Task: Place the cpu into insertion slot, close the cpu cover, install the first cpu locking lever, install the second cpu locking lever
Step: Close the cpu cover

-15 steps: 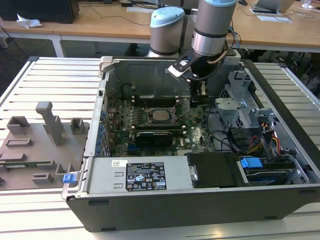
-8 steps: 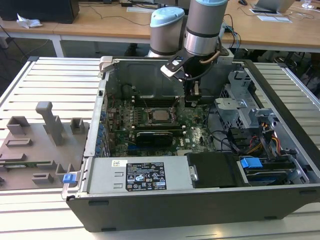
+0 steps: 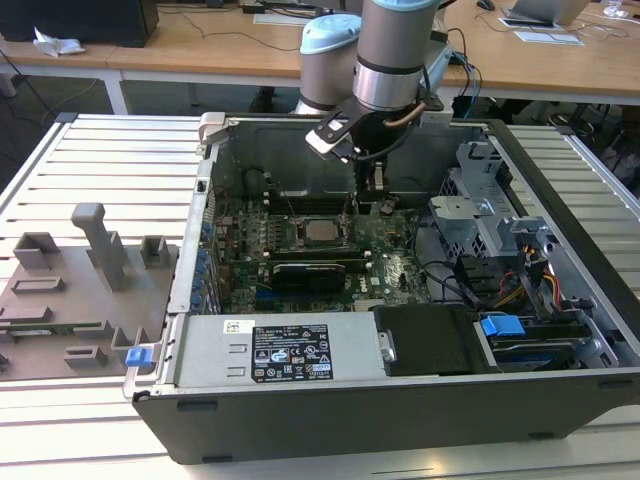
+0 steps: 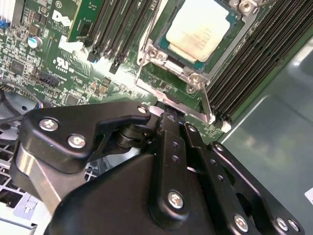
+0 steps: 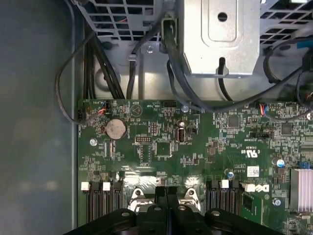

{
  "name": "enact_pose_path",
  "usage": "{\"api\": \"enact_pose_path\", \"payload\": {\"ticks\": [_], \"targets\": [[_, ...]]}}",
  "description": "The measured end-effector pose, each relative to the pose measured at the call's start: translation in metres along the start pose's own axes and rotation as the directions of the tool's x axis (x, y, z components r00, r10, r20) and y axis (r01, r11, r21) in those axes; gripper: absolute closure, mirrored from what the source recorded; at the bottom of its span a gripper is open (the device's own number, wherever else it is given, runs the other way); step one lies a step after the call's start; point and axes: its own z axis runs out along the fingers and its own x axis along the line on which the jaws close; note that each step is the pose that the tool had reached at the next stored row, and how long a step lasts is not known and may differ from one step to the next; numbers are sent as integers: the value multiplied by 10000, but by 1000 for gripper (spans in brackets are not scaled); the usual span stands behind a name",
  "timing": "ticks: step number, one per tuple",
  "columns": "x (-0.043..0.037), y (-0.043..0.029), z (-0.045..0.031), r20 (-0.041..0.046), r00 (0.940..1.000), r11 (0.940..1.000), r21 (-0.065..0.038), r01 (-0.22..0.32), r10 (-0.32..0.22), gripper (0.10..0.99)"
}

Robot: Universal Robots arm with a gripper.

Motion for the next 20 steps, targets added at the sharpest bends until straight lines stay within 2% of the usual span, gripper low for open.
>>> {"api": "enact_pose_path", "payload": {"ticks": [12, 17, 18, 20], "targets": [[1, -148, 0, -1, 10000, 10000, 0, -1, 1, 980], [5, -296, 116, -1, 10000, 10000, 0, 1, -1, 980], [5, -363, 157, 0, 10000, 10000, 0, -1, 1, 980], [0, -460, 191, -1, 10000, 10000, 0, -1, 1, 980]]}}
